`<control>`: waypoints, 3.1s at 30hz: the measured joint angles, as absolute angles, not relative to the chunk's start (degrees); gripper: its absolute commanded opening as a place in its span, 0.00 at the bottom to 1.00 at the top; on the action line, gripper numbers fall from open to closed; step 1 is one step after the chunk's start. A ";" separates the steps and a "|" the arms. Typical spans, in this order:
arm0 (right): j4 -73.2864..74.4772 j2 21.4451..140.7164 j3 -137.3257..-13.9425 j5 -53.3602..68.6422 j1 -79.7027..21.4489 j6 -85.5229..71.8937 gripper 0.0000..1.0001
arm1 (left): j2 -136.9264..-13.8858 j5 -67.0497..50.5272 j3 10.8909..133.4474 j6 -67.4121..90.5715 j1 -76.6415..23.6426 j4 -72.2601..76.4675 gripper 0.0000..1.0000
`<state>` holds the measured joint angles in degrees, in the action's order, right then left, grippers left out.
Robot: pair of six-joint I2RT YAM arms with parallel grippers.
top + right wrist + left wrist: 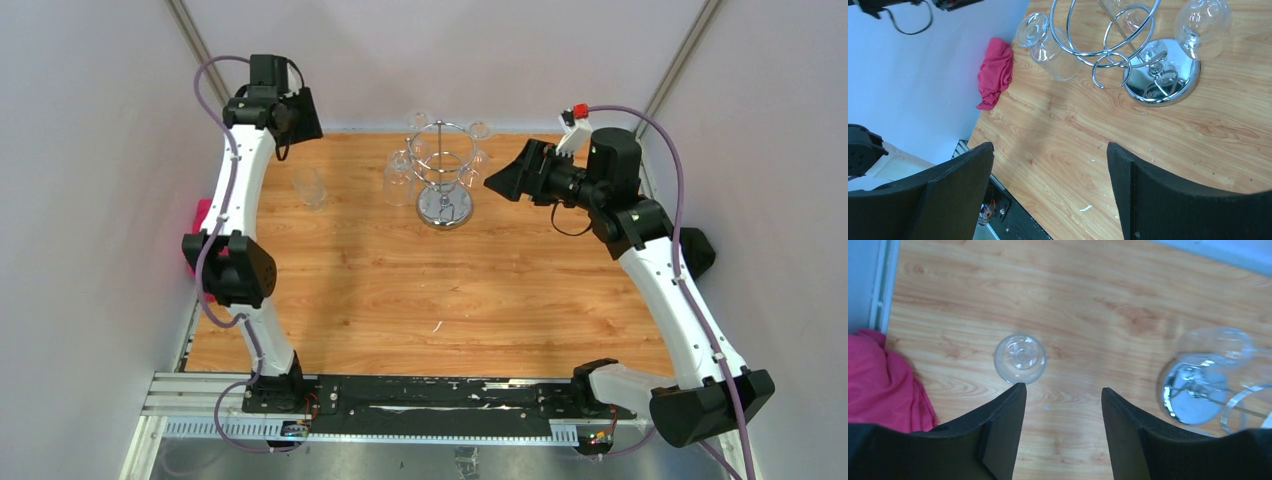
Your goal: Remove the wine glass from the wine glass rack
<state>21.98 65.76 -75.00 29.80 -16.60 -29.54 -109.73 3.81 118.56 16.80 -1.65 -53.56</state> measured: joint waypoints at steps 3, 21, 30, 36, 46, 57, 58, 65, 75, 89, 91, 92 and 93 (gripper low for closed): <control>21.39 65.84 -74.78 30.39 -16.60 -29.89 0.88 | -104.73 0.47 119.83 17.72 -2.68 -53.25 0.63; 18.61 67.85 -74.04 33.50 -16.60 -31.00 0.87 | -79.68 -28.60 78.76 42.52 -7.88 -19.99 0.64; 17.85 67.57 -72.55 33.50 -16.60 -31.64 0.87 | -78.43 -31.33 73.49 49.50 -10.20 -10.11 0.64; 17.69 67.31 -72.44 33.47 -16.60 -31.64 0.87 | -79.66 -30.96 73.10 50.15 -11.03 -9.98 0.64; 17.74 67.29 -72.36 33.41 -16.60 -31.57 0.87 | -81.49 -28.51 73.10 49.32 -13.04 -10.90 0.63; 18.02 66.54 -72.10 33.06 -15.49 -31.40 0.86 | -84.25 -26.46 73.12 48.60 -14.50 -11.66 0.62; 18.02 66.43 -72.10 33.06 -15.33 -31.35 0.86 | -84.40 -26.44 73.14 48.60 -14.59 -11.57 0.62; 18.02 66.26 -72.10 33.06 -14.61 -30.83 0.84 | -85.97 -26.35 73.47 48.90 -15.05 -10.31 0.60; 18.02 66.26 -72.10 33.15 -14.41 -30.55 0.79 | -87.79 -25.78 76.49 49.58 -15.22 -9.85 0.50; 18.00 66.26 -71.92 33.45 -13.72 -30.41 0.77 | -88.77 -25.41 77.03 49.71 -15.22 -10.02 0.31; 18.02 66.26 -71.68 33.47 -13.72 -30.41 0.76 | -88.77 -25.39 77.01 49.74 -15.25 -10.11 0.29; 18.00 66.26 -71.50 33.45 -13.72 -30.41 0.76 | -88.77 -25.39 76.99 49.74 -15.22 -10.15 0.29; 18.02 66.26 -71.40 33.47 -13.72 -30.41 0.76 | -88.77 -25.41 76.95 49.74 -15.22 -10.15 0.28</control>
<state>18.02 66.26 -71.40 33.47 -13.72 -30.41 -88.77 -25.41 76.95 49.74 -15.22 -10.15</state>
